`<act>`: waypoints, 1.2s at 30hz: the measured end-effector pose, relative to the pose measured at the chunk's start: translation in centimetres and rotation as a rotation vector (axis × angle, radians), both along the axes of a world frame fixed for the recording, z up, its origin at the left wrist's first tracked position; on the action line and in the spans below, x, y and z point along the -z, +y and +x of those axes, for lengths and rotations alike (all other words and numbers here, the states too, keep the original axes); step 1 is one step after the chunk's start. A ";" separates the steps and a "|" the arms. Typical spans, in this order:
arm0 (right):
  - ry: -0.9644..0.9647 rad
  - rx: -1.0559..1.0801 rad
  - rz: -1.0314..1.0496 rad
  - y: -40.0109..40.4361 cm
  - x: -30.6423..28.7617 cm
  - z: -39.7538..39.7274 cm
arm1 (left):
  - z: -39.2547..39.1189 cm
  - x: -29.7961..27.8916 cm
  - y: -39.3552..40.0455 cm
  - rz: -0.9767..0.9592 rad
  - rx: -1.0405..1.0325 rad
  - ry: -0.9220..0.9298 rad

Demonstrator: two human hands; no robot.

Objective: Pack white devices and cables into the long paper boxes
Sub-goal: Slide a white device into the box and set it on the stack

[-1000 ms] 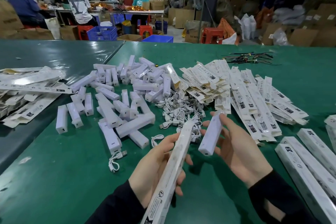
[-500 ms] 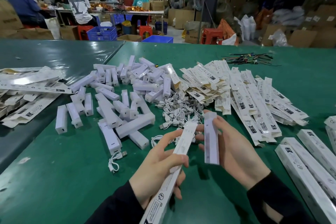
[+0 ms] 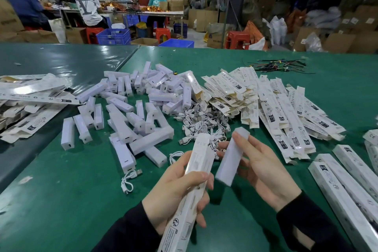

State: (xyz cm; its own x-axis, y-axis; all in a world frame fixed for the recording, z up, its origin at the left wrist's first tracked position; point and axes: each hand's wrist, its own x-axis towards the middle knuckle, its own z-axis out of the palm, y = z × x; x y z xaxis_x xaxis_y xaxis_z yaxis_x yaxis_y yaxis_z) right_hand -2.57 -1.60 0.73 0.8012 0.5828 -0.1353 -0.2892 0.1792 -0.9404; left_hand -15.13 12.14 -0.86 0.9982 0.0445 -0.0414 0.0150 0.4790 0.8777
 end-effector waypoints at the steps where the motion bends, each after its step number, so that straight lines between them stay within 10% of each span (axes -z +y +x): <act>1: -0.009 0.014 -0.007 -0.1 0.0 0.0 | 0.0 -0.1 0.0 -0.013 0.018 -0.002; 25: 0.077 0.185 0.256 0.7 0.8 -0.3 | 1.0 1.2 1.4 -0.188 0.249 0.065; 36: 0.101 0.052 0.162 0.9 0.8 -0.6 | 1.4 2.1 1.7 0.037 0.179 0.171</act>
